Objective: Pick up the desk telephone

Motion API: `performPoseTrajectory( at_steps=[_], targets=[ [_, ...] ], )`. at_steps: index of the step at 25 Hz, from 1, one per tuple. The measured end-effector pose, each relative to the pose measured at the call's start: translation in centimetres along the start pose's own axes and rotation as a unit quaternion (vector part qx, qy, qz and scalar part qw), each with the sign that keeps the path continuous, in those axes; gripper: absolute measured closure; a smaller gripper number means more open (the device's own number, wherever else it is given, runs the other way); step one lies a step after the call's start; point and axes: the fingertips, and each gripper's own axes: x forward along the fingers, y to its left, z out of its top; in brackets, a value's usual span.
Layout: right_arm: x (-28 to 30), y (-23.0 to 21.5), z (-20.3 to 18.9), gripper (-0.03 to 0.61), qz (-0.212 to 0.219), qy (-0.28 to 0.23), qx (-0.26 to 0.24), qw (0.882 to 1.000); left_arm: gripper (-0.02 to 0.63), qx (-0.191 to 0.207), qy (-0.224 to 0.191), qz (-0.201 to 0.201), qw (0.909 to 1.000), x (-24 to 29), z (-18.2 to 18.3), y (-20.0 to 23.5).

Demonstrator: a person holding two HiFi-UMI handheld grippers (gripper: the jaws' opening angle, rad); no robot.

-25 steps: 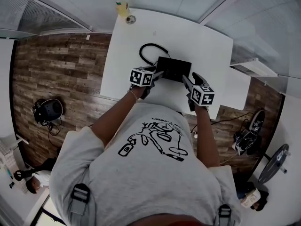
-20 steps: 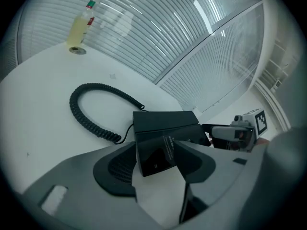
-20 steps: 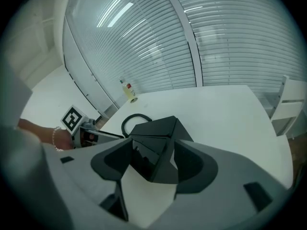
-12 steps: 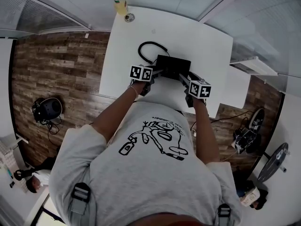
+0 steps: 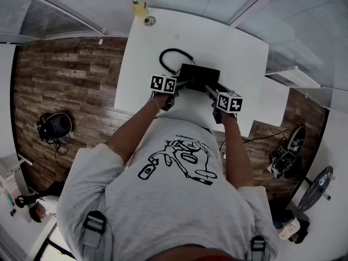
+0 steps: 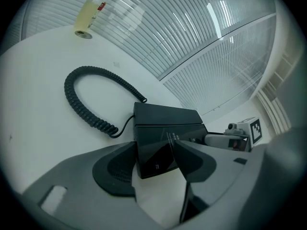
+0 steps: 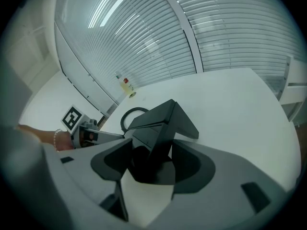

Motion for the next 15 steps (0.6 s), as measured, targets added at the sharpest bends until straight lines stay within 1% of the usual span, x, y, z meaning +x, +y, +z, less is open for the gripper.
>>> performPoseTrajectory(
  at_steps=[8,15],
  targets=[
    [-1.7,1.7,1.5,0.342,0.018,-0.015,-0.001,1.000,0.371,0.010,-0.023,0.002,0.9997,-2.4,1.2,-1.7],
    [-5.1,4.6,4.0,0.342,0.030,-0.040,-0.018,0.999,0.371,0.023,-0.050,-0.001,0.9985,-5.8,2.9,-5.0]
  ],
)
